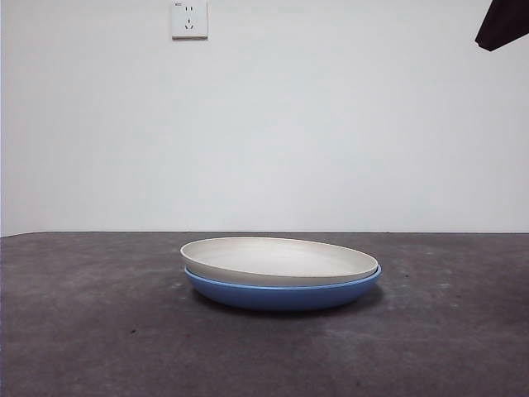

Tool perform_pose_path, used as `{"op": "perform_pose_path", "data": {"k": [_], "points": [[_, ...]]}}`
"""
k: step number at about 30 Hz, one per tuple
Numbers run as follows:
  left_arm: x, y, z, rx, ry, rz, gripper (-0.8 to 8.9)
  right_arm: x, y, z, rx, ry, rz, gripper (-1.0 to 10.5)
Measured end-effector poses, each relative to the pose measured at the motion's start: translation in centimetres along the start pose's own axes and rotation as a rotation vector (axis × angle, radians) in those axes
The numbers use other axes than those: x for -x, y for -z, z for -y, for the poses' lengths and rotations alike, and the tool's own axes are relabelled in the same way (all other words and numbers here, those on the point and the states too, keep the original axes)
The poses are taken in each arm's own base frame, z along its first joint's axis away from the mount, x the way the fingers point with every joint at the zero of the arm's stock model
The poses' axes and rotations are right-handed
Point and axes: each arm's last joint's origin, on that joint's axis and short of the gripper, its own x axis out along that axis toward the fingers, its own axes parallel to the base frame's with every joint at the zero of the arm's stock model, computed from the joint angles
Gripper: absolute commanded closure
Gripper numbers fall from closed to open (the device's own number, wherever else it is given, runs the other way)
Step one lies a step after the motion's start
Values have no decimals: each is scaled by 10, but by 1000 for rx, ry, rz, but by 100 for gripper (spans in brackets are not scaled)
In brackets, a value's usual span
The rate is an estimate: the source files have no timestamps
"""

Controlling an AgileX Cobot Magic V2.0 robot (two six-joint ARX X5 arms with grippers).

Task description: Pick up the white plate, put it on the blue plate, put it on desk

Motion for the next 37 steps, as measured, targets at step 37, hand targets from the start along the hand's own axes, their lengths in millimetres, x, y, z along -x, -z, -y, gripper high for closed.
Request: {"op": "perform_pose_path", "data": {"k": [37], "points": [[0,0,0,0,0,0,805,43,14,10,199,232,525,939]]}}
